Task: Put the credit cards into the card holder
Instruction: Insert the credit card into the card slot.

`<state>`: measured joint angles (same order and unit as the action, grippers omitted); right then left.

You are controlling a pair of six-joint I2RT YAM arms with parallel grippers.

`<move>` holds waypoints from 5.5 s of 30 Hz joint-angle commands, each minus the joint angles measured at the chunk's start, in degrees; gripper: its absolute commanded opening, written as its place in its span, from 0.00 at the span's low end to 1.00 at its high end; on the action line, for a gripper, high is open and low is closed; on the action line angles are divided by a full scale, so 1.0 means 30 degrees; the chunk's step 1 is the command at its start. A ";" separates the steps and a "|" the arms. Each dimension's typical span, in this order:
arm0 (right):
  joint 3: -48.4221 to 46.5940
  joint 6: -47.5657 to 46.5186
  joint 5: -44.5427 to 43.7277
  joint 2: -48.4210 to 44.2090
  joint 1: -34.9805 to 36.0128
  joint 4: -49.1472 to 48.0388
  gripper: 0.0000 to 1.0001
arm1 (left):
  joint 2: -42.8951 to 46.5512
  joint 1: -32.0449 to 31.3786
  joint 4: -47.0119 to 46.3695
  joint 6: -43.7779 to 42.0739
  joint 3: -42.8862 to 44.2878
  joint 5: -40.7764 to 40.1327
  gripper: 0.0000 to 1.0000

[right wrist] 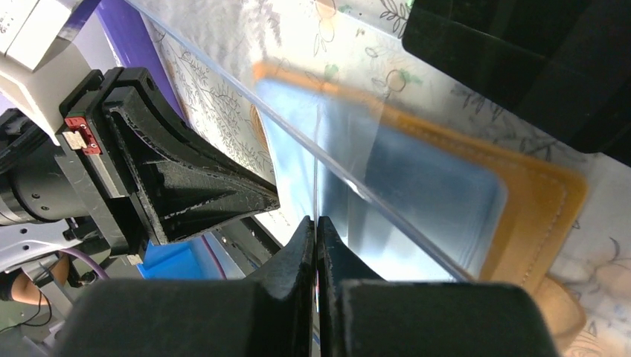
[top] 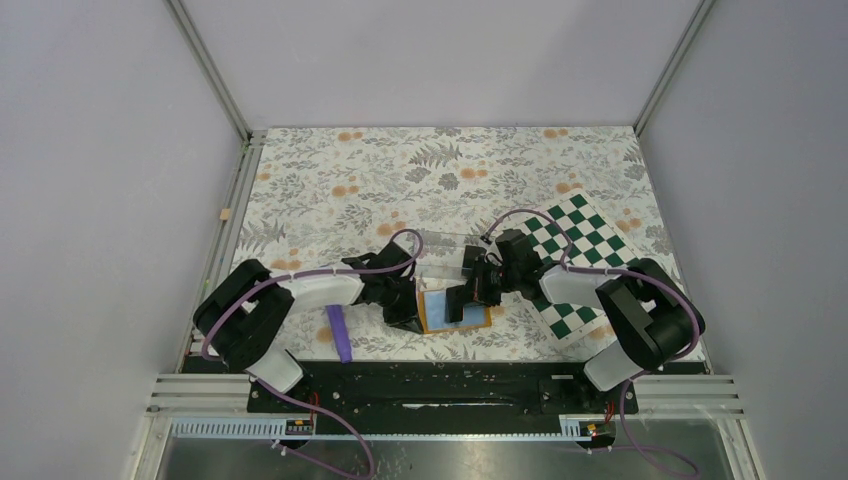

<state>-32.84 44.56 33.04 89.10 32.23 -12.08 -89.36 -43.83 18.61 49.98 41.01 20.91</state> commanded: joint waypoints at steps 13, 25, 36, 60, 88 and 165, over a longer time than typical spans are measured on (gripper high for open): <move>-0.0495 -0.0467 0.1043 0.1018 0.0229 0.5395 0.00 | -0.0673 -0.0056 0.1333 -0.1405 0.1297 -0.0932 0.00; -0.1068 0.0866 0.2097 0.1691 0.0270 0.5233 0.00 | -0.1069 -0.0084 0.2203 -0.2157 0.1900 -0.1270 0.00; -0.0784 0.0581 0.0742 0.1105 0.0332 0.7207 0.00 | -0.1167 -0.0224 0.2212 -0.2113 0.2116 -0.1292 0.00; 0.0080 -0.0655 -0.1049 -0.0617 0.0353 0.6163 0.00 | 0.0134 0.0830 0.0201 -0.0677 0.1652 -0.0993 0.48; -0.0651 -0.1565 -0.2849 -0.3800 0.0346 0.5370 0.00 | -0.2214 0.1146 0.1119 -0.1790 0.2384 -0.0641 0.00; 0.3915 0.3276 -0.0799 -0.2777 -0.1646 -0.2279 0.00 | -0.2850 -0.0343 -0.0806 -0.0051 0.1566 0.0528 0.00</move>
<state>-21.50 53.95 30.37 80.73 27.42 -16.99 -95.74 -43.38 17.78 49.56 46.98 22.74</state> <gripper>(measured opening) 0.022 0.006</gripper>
